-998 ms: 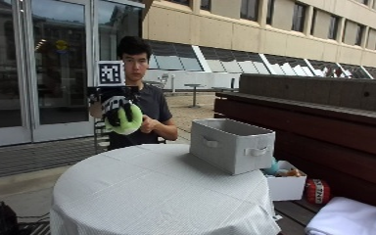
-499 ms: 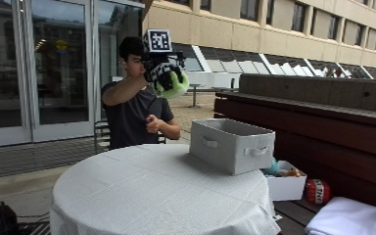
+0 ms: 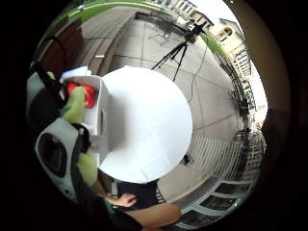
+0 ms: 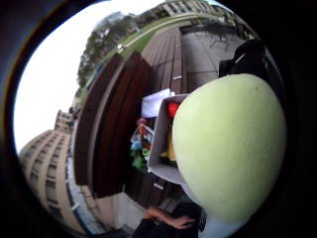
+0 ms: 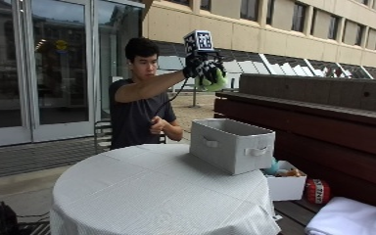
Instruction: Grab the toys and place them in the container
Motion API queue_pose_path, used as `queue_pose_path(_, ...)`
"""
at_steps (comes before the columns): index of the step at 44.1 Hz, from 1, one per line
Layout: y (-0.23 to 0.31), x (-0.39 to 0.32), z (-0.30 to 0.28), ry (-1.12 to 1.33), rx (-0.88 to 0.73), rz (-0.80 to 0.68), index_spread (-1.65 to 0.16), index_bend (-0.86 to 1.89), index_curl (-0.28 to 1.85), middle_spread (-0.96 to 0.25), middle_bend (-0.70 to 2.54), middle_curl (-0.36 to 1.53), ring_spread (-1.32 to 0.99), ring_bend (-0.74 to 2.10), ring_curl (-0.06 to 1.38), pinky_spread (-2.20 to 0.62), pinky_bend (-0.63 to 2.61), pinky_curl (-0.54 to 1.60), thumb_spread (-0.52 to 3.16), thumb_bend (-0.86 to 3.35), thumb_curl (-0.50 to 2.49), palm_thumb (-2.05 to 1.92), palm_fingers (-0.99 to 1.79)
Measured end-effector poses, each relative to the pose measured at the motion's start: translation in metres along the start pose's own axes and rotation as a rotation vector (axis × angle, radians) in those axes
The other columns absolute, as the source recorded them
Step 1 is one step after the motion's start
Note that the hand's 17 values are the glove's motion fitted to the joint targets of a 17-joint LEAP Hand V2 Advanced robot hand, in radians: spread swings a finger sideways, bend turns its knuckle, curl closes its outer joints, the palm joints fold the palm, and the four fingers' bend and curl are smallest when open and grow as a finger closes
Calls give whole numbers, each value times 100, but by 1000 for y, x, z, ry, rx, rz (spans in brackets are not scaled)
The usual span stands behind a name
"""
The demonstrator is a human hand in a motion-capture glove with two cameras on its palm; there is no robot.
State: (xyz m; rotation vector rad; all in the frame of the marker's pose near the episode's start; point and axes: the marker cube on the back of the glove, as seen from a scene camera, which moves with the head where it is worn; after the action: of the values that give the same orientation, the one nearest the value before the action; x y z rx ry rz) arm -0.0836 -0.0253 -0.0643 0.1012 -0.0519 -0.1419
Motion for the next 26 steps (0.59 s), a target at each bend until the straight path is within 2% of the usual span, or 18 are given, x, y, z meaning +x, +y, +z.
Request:
queue_pose_path(8,6,-64,12,-17,-4,-61,-38,32,39,-53,46,71,-44,107,50,-46,96,41,53,6,98,71,107)
queue_pose_path(17,12,-102,32,-19,-31,-109,-39,27,41,-54,42,74,-44,106,50,-46,95,41,55,4,100,72,107)
queue_pose_path(26,7,-110,58,-26,-67,-148,-40,18,44,-55,36,76,-44,103,50,-46,95,42,57,2,102,73,103)
